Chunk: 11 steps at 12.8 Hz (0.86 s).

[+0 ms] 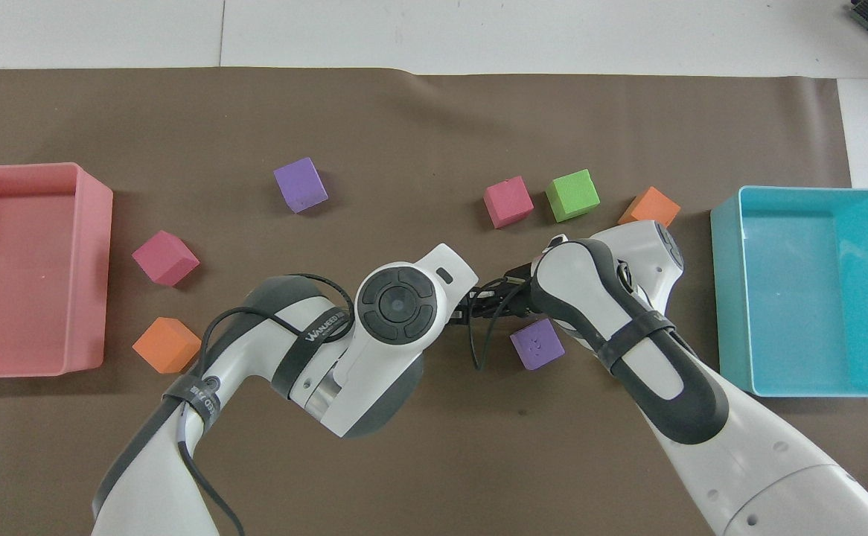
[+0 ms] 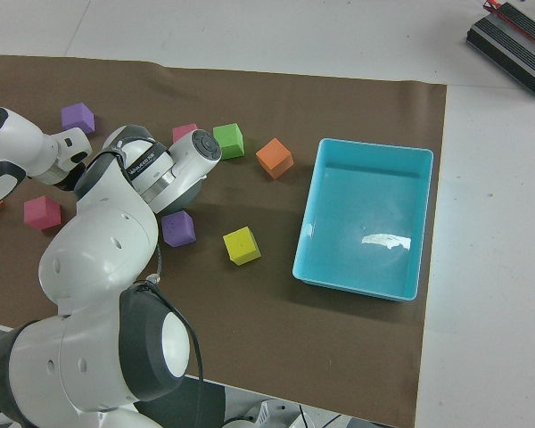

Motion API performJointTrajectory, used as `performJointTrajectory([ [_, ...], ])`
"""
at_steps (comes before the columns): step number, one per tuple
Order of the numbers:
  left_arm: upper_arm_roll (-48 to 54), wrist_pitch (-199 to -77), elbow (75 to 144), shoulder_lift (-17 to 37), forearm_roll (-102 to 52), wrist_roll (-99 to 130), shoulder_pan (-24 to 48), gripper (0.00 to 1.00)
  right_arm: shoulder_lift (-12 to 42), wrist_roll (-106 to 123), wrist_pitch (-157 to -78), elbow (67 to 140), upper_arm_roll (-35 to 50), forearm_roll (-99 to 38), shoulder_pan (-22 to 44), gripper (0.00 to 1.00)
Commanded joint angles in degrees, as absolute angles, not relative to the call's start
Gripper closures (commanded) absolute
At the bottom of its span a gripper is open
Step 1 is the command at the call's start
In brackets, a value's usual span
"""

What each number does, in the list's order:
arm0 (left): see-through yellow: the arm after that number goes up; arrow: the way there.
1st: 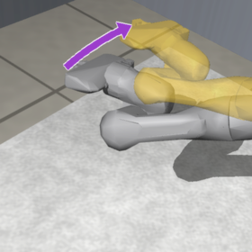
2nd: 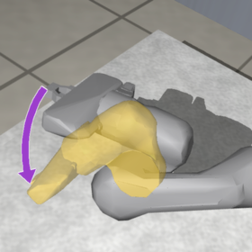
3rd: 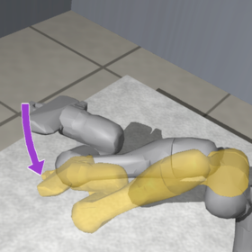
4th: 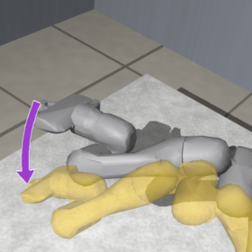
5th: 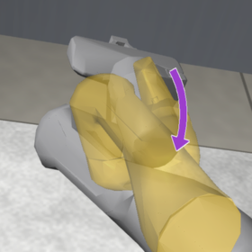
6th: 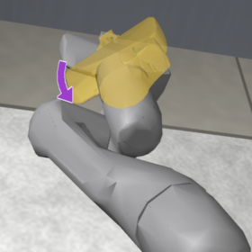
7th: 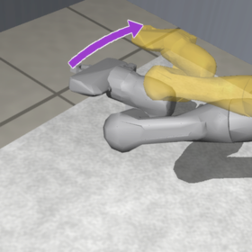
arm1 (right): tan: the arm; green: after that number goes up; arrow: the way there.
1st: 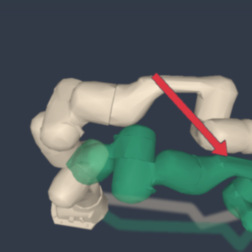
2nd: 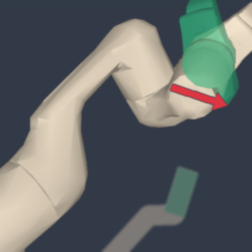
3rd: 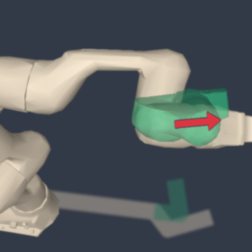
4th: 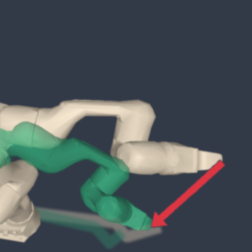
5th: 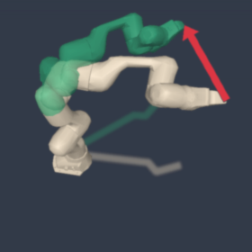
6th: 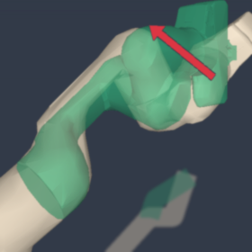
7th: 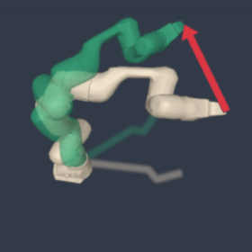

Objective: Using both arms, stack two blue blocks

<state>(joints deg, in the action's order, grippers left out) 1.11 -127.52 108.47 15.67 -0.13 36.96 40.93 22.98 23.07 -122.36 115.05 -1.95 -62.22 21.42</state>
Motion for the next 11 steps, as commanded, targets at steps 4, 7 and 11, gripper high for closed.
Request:
performJointTrajectory([
  [4,0.09,-125.60,108.11,11.87,1.05,37.44,42.10,0.00,22.50,28.81,-121.20,115.75,-1.76,-64.51,18.90,1.00],
  [7,0.09,-123.93,108.45,8.45,1.05,37.09,41.22,0.00,21.63,29.27,-120.59,114.96,-1.76,-64.51,18.02,1.00],
  [11,-0.26,-116.82,110.03,1.42,1.05,30.08,36.93,0.00,19.51,28.30,-116.64,114.52,-2.02,-63.28,15.12,0.05],
])
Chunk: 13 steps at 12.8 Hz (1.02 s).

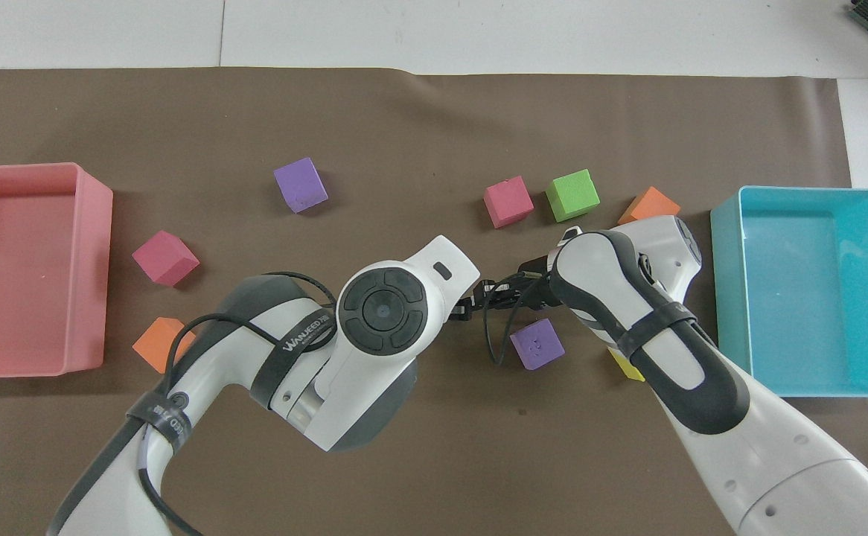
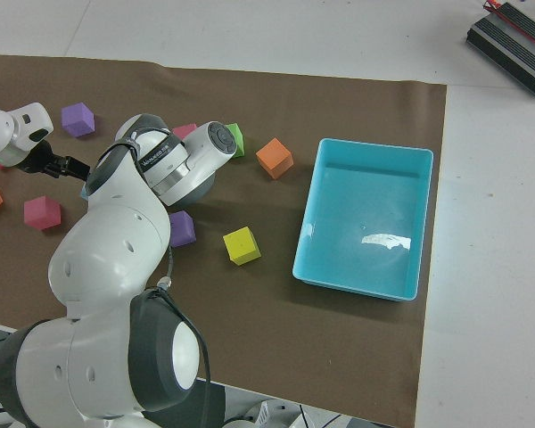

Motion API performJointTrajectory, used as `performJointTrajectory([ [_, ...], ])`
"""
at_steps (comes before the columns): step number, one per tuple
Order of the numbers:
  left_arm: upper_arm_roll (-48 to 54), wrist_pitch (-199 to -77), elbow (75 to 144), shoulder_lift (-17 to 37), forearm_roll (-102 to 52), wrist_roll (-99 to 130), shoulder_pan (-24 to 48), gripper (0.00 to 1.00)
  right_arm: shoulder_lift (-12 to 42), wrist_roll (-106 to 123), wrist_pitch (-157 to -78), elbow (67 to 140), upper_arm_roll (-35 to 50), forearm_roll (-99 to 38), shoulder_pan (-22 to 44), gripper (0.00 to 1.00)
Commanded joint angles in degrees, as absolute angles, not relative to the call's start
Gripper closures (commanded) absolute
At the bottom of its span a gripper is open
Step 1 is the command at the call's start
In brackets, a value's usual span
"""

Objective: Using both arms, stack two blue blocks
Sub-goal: 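Open the left gripper and draw both grippers back from the stack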

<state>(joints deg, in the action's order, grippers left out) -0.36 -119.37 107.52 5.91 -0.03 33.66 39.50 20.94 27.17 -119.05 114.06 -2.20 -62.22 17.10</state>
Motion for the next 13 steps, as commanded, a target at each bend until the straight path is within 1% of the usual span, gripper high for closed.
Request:
performJointTrajectory([
  [1,-0.26,-116.20,110.91,-0.33,1.05,27.54,35.35,0.00,18.64,28.21,-116.63,114.43,-2.11,-61.80,15.03,0.00],
  [4,-0.35,-114.18,112.24,-3.86,1.05,20.85,29.90,0.00,17.14,25.76,-116.54,114.00,-2.28,-57.85,14.06,0.00],
  [7,-0.44,-109.79,111.80,-6.32,1.05,9.53,22.52,0.00,13.55,14.29,-116.54,111.46,-2.20,-43.65,13.54,0.00],
  [8,-0.61,-108.21,110.49,-6.59,0.97,4.71,20.41,0.00,12.23,10.24,-116.54,110.75,-2.20,-38.46,13.54,0.00],
  [10,-0.70,-104.61,106.19,-6.33,0.97,-0.33,16.37,0.00,10.64,8.18,-116.54,110.30,-2.37,-32.46,13.45,0.00],
  [13,-0.70,-96.27,97.24,-5.10,0.79,-5.96,12.40,0.00,8.27,8.17,-116.19,109.87,-2.90,-21.84,11.43,0.00],
])
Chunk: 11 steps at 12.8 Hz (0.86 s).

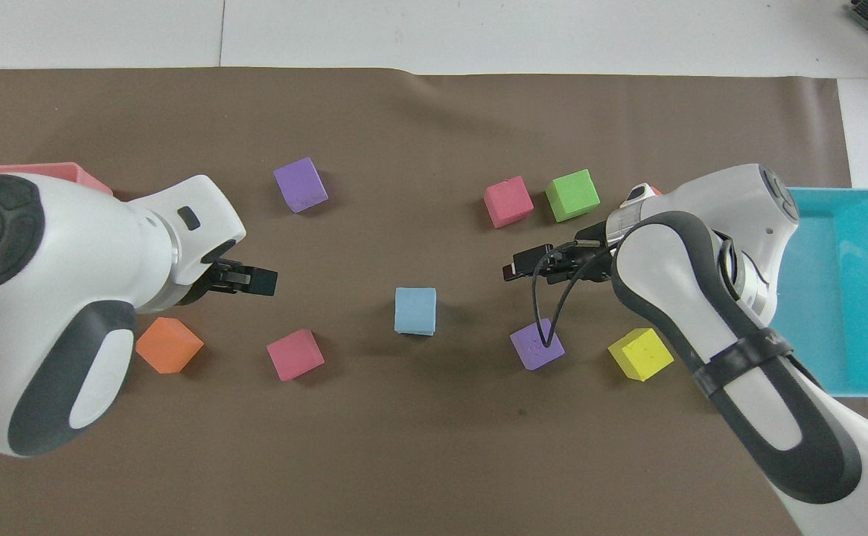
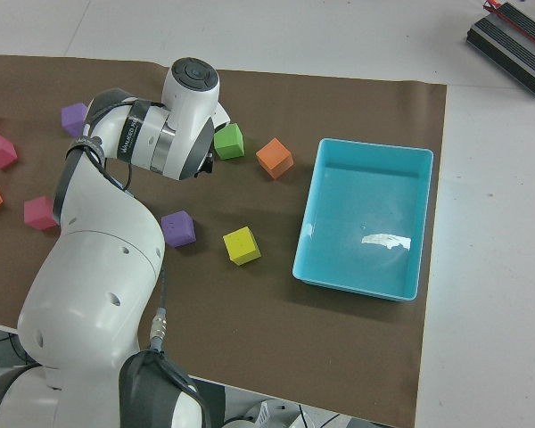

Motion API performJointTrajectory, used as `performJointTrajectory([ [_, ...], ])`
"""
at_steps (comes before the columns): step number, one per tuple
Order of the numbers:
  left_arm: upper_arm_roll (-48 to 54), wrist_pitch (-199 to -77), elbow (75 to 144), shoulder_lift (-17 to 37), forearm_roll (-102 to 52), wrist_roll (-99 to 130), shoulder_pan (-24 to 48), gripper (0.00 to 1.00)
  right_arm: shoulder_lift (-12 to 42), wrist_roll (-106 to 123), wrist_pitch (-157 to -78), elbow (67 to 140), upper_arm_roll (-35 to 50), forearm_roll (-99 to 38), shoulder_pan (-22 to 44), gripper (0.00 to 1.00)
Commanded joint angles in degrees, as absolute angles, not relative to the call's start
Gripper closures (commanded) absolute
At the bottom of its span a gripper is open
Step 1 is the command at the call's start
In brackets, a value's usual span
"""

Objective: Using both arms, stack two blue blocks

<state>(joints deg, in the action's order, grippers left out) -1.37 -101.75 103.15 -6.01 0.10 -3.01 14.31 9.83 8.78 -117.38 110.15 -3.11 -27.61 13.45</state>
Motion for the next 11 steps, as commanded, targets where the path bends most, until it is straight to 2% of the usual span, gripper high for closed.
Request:
performJointTrajectory([
  [1,-0.70,-93.72,94.07,-4.31,0.70,-6.67,11.17,0.00,7.39,8.17,-114.80,109.69,-2.90,-18.23,10.38,0.00],
  [5,-0.79,-84.83,84.32,-1.77,0.27,-6.85,9.32,0.00,6.07,8.17,-105.40,104.43,-2.99,-6.97,7.30,0.00],
  [8,-0.97,-79.56,76.76,2.79,0.18,-6.86,8.88,0.00,2.57,8.17,-103.80,102.83,-3.08,-1.24,5.28,0.00],
  [11,-0.97,-77.96,74.88,3.78,0.18,-6.77,7.65,0.00,-0.96,8.17,-101.71,101.79,-3.16,-0.88,2.29,0.00],
])
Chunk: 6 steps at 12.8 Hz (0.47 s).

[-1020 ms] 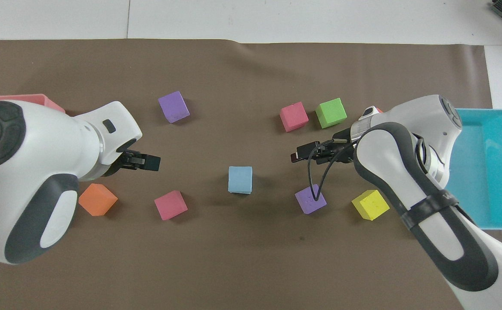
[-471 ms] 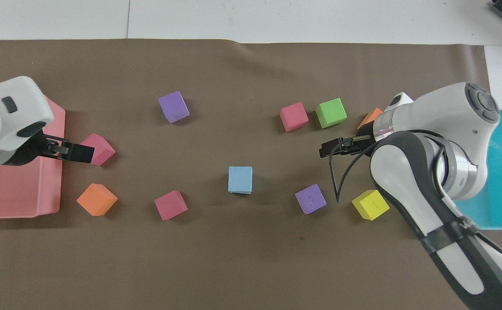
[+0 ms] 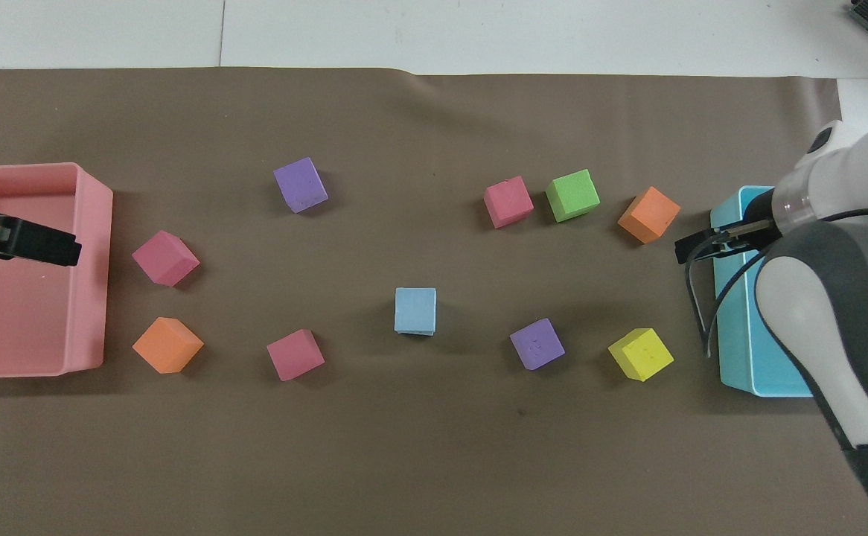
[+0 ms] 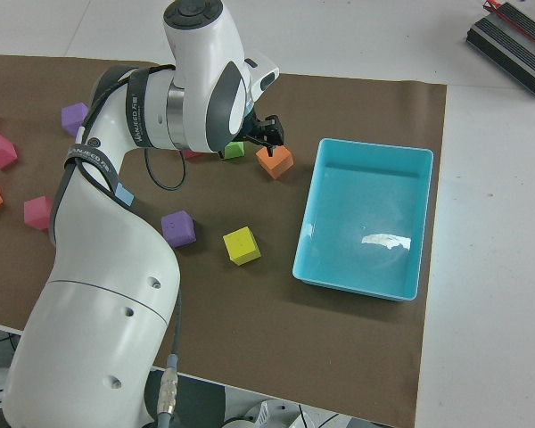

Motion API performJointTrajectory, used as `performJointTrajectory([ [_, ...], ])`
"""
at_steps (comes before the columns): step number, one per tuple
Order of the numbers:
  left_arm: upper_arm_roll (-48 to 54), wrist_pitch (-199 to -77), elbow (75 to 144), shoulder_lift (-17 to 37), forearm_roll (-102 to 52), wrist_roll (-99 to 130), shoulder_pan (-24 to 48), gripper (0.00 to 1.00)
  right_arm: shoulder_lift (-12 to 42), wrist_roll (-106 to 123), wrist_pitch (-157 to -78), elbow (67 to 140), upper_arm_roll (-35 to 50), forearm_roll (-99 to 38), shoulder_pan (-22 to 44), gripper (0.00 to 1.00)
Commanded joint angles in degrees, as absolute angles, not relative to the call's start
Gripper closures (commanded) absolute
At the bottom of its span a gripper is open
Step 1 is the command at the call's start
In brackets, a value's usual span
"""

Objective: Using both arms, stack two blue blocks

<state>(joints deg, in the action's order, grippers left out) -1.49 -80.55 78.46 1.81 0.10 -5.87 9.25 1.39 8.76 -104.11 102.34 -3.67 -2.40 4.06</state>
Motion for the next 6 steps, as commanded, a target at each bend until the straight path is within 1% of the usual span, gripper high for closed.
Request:
performJointTrajectory([
  [1,-0.97,-77.96,75.14,3.69,-0.43,-6.77,7.04,0.00,-0.97,8.26,-98.91,99.34,-3.08,-0.10,1.76,0.00],
  [3,-0.97,-79.10,76.80,2.73,-1.84,-6.77,6.59,0.00,-0.97,8.17,-93.28,95.03,-3.08,1.23,1.76,0.00],
  [4,-0.88,-80.15,79.25,0.90,-1.85,-6.77,6.59,0.00,-0.97,8.26,-91.08,93.27,-3.08,1.84,1.76,0.00],
  [6,-1.05,-84.97,86.80,-3.50,-1.85,-6.85,6.50,0.00,-1.23,8.26,-87.38,90.45,-3.16,2.55,1.76,0.00],
])
